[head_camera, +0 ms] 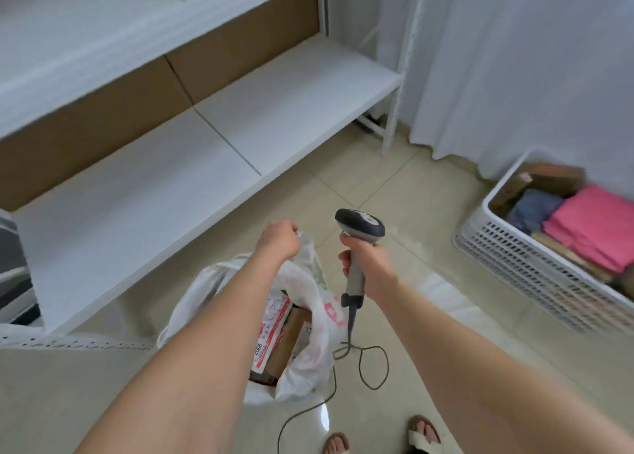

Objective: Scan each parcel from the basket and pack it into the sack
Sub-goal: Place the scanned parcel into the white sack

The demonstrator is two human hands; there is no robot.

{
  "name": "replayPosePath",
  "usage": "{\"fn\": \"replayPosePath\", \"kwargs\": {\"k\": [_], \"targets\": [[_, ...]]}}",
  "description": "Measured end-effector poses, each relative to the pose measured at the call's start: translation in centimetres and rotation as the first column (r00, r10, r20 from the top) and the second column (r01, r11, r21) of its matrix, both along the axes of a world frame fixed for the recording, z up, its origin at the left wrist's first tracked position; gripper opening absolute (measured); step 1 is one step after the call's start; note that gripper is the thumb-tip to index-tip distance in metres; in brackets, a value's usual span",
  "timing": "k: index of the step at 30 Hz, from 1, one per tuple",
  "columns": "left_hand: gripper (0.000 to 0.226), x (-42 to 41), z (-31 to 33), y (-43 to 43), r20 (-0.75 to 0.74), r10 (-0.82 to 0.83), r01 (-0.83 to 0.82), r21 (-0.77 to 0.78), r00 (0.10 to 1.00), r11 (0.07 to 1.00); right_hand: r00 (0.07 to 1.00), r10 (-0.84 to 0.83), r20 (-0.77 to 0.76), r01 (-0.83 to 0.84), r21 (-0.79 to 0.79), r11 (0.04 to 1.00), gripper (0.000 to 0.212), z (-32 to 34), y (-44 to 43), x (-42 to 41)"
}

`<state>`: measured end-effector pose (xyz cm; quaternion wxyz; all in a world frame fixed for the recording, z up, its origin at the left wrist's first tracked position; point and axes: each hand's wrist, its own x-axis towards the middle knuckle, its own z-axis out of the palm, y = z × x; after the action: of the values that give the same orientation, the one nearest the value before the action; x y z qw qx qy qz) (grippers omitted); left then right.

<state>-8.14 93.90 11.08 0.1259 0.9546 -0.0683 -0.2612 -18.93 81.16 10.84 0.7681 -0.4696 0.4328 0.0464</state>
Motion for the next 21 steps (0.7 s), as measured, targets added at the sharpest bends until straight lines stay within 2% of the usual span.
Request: {"fn": "replayPosePath", "kwargs": {"k": [5, 12, 21], "targets": [[0.042, -0.3, 4.7, -10.8, 0.072, -0.141, 0.143, -0.016, 0.987, 0.99, 0.979, -0.2, 0.036, 0.197, 0.061, 0.978, 0.013, 4.1, -8.9, -1.6], [0.041, -3.1, 8.9, -28.8, 0.111, -0.276, 0.283, -0.043, 0.955, 0.958, 0.926, -0.373, 0.065, 0.364, 0.119, 0.924, 0.017, 6.4, -24.2, -5.5], [0.04, -8.7, 7.4, -50.3, 0.057, -0.422, 0.425, -0.087, 0.905, 0.901, 0.816, -0.578, 0.013, 0.562, 0.217, 0.798, 0.006, 5.6, -43.4, -10.6]]}}
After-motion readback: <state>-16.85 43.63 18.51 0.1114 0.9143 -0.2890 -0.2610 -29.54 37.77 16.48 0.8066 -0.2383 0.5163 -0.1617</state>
